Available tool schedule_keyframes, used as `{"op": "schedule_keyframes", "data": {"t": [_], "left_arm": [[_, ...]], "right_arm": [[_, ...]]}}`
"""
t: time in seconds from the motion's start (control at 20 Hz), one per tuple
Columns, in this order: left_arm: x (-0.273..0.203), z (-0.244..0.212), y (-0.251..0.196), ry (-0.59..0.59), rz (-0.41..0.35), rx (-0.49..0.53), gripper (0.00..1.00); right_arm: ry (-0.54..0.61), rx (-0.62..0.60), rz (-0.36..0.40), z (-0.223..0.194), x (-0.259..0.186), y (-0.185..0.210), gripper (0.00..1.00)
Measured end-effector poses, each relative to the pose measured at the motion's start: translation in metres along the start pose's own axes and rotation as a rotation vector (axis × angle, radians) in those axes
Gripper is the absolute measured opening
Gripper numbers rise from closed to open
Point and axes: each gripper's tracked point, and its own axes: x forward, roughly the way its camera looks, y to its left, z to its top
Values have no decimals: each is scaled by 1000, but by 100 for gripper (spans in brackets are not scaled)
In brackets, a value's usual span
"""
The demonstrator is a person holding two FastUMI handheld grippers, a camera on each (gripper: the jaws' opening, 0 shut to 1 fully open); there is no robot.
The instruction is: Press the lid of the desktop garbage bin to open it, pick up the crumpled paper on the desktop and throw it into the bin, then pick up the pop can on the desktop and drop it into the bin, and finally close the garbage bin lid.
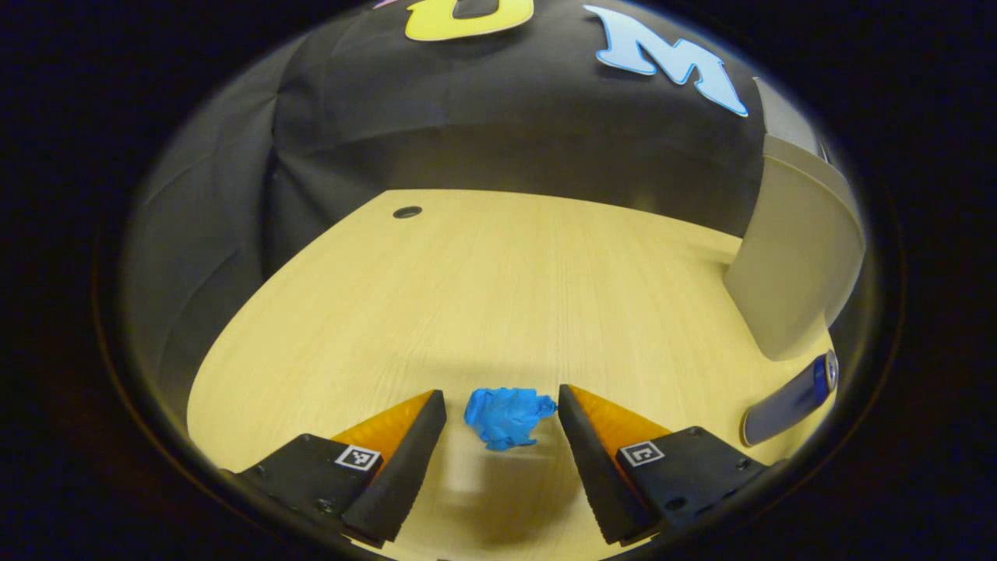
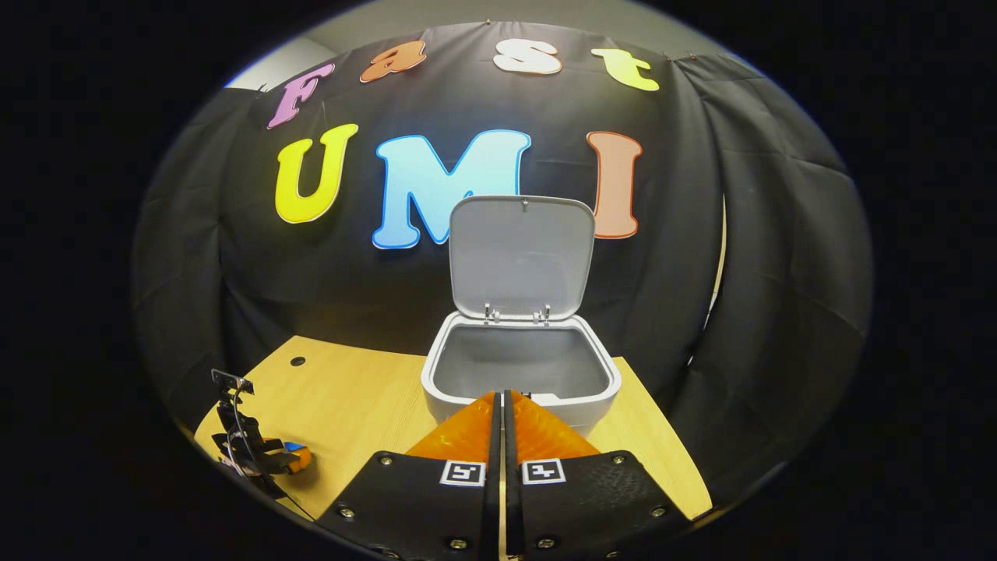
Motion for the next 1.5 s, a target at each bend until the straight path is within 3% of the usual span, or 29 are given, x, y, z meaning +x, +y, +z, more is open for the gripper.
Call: {"op": "schedule_keyframes", "data": {"t": [0.6,0.85,1.2,1.25,1.5], "left_arm": [[8,-8,1,30,29,46,96],[7,0,15,32,64,45,41],[-17,80,-3,-81,33,65,43],[-20,75,-2,-96,26,67,43],[-47,124,-45,-177,-35,117,41]], "right_arm": [[31,18,-35,-14,-11,-11,3],[34,20,-34,-15,-13,-10,3],[32,28,-6,-16,-12,-3,3],[29,32,-1,-16,-12,-3,3],[26,55,14,-21,-15,-4,3]]}}
